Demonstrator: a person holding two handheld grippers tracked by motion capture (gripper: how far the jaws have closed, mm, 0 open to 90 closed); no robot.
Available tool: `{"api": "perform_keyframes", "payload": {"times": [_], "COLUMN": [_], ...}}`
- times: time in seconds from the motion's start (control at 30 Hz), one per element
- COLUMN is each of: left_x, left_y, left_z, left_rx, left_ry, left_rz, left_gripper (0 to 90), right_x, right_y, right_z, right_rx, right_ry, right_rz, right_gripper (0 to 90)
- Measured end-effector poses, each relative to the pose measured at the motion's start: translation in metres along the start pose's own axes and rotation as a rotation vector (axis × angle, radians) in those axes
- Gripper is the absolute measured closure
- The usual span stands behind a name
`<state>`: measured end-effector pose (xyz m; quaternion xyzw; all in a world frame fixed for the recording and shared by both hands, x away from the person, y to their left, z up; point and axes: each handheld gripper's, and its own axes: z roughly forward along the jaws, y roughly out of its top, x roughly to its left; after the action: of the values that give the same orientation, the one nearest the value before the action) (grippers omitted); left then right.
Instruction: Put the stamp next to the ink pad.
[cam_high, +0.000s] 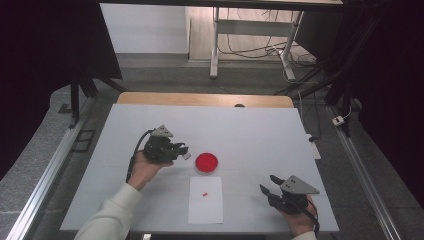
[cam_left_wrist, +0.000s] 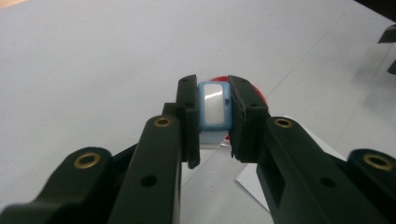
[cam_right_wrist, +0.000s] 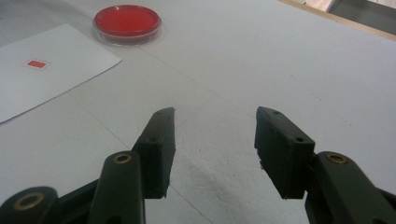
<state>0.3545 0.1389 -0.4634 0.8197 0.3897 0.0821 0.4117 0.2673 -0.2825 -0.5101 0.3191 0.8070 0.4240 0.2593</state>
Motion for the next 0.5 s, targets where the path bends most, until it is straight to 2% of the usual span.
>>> {"api": "perform_keyframes", "payload": {"times": [0.13, 0.3, 0.5], "left_x": [0.005, 0.009, 0.011], "left_y": [0.002, 0.002, 0.001], "left_z": [0.013, 0.030, 0.040], "left_rx": [0.041, 0.101, 0.128], "left_ry": [0.019, 0.073, 0.096], "left_rz": [-0.001, 0.021, 0.025], "left_gripper": [75.5, 75.4, 75.4], "right_x": [0.001, 0.000, 0.000], "right_y": [0.000, -0.001, -0.002], "right_z": [0.002, 0.002, 0.003], "right_rx": [0.001, 0.004, 0.009], "right_ry": [0.009, 0.008, 0.011], "right_rz": [-0.001, 0.000, -0.004], "right_gripper": [47.2, 47.1, 47.1]}}
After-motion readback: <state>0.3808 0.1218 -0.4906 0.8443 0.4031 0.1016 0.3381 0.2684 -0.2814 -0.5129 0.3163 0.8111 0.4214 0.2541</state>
